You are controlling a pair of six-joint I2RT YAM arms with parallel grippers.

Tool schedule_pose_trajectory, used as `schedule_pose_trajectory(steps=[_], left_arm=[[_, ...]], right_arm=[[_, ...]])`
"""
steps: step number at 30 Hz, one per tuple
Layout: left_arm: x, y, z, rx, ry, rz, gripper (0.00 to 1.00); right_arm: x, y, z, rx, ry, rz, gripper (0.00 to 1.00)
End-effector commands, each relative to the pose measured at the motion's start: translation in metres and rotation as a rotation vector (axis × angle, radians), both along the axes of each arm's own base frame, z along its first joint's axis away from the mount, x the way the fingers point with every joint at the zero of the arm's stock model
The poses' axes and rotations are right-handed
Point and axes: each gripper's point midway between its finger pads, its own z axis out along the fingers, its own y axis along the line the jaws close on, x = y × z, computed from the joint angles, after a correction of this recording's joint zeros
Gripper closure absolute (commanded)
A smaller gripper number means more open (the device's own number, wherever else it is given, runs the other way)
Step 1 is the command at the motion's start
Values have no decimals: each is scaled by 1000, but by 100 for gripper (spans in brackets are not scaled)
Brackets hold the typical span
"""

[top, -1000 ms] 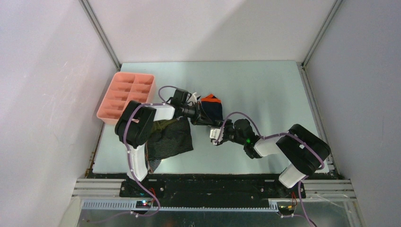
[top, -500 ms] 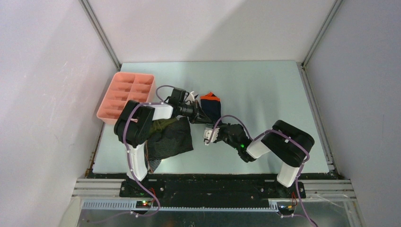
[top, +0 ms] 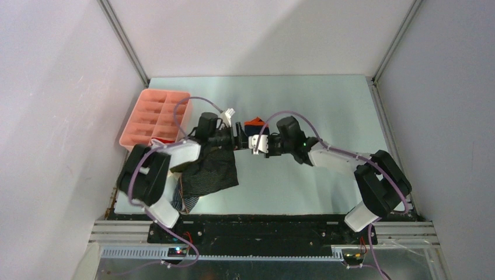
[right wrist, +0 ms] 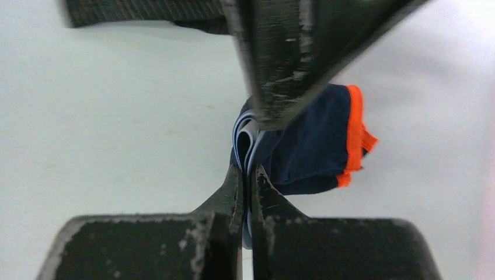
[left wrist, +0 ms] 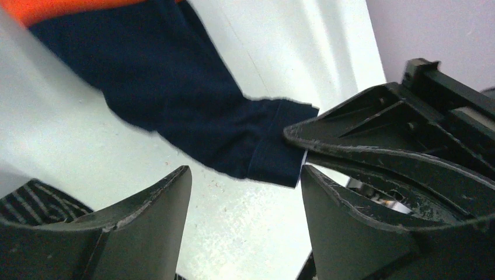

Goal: Roll the underwear
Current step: Roll the underwear to the center of the board.

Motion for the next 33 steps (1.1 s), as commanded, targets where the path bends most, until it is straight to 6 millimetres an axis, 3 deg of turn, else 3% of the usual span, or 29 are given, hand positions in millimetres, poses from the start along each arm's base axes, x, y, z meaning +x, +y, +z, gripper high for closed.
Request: schedule_pose_trajectory(steps=[1, 4, 11, 16, 19, 20, 21, 22, 25, 33], left_arm=[[14, 21, 7, 122, -255, 72, 27], [9, 39, 7, 187, -254, 138, 27], [-21, 59, 6, 223, -243, 152, 27], [-31, 64, 9, 262, -307, 104, 29], [-38, 58, 11, 258, -339, 52, 30], [-40, 57, 12, 262, -354, 33, 30], [-43, 54, 13, 260, -364, 10, 31], [-44, 53, 13, 269, -386, -10, 31], [-53, 44, 19, 277, -470, -84, 31], [-97, 4, 16, 338, -822, -478, 34]], right_arm=[[-83, -26, -37, -204, 432, 178, 100], [-100, -34, -45, -284, 562, 203, 100], [-112, -27, -42, -327, 737, 221, 100], [-96, -13, -29, -328, 847, 198, 100], [-88, -15, -39, -381, 978, 166, 100], [-77, -9, -45, -388, 993, 158, 100], [-72, -9, -38, -396, 1007, 154, 100], [-70, -10, -50, -418, 1052, 140, 100], [-63, -9, -55, -450, 1111, 108, 100], [-75, -17, -75, -531, 1214, 54, 100]])
